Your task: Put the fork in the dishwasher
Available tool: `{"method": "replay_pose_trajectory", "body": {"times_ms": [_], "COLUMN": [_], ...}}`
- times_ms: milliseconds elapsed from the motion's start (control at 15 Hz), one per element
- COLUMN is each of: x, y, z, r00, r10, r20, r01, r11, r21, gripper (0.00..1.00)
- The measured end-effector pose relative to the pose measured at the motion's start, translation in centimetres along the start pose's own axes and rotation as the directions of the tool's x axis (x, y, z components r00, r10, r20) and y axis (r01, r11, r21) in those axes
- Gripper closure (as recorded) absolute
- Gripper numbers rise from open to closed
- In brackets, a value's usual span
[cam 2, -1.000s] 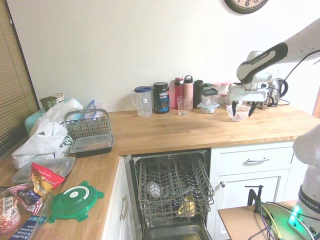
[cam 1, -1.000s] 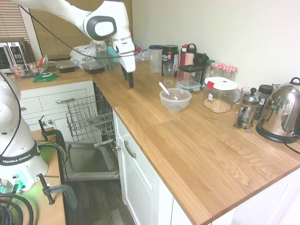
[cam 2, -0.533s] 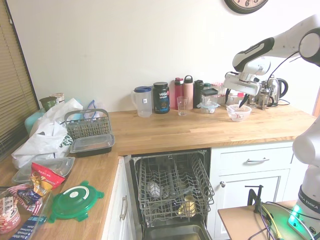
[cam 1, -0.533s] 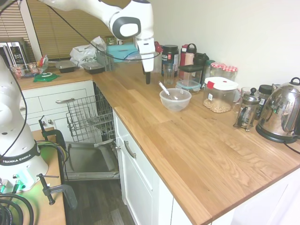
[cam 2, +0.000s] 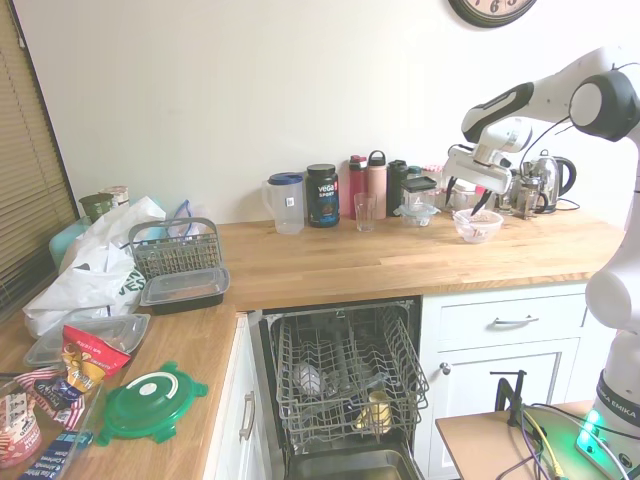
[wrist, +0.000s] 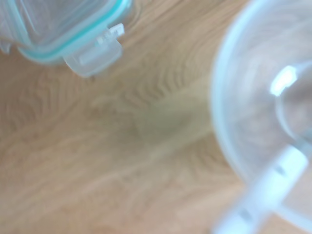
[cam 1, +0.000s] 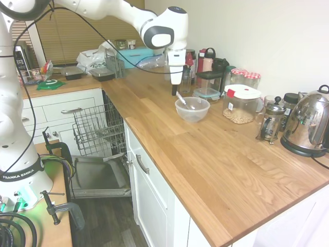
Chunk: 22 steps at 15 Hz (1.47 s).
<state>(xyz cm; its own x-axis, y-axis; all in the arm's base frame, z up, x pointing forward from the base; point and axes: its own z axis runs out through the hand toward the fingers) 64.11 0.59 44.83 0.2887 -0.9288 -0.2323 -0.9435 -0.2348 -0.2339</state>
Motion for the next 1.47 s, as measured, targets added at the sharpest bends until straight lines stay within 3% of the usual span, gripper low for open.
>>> {"method": "replay_pose_trajectory", "body": {"times_ms": [333, 400, 667, 1000, 1467], "x": [2.1, 1.9, 1.6, 3.5, 3.1], "y": [-2.7, -2.8, -2.4, -1.4, -3.0], "z": [1.6, 1.6, 1.4, 1.9, 3.4], "r00": [0.993, 0.992, 0.989, 0.978, 0.972], "r10": [0.114, 0.116, 0.138, 0.209, 0.234], "r20": [0.032, 0.037, 0.045, 0.024, -0.009], "r01": [-0.111, -0.112, -0.131, -0.2, -0.229], "r11": [0.99, 0.989, 0.982, 0.959, 0.943], "r21": [-0.084, -0.094, -0.135, -0.203, -0.241], "gripper": [0.0, 1.0, 1.0, 1.0, 1.0]}}
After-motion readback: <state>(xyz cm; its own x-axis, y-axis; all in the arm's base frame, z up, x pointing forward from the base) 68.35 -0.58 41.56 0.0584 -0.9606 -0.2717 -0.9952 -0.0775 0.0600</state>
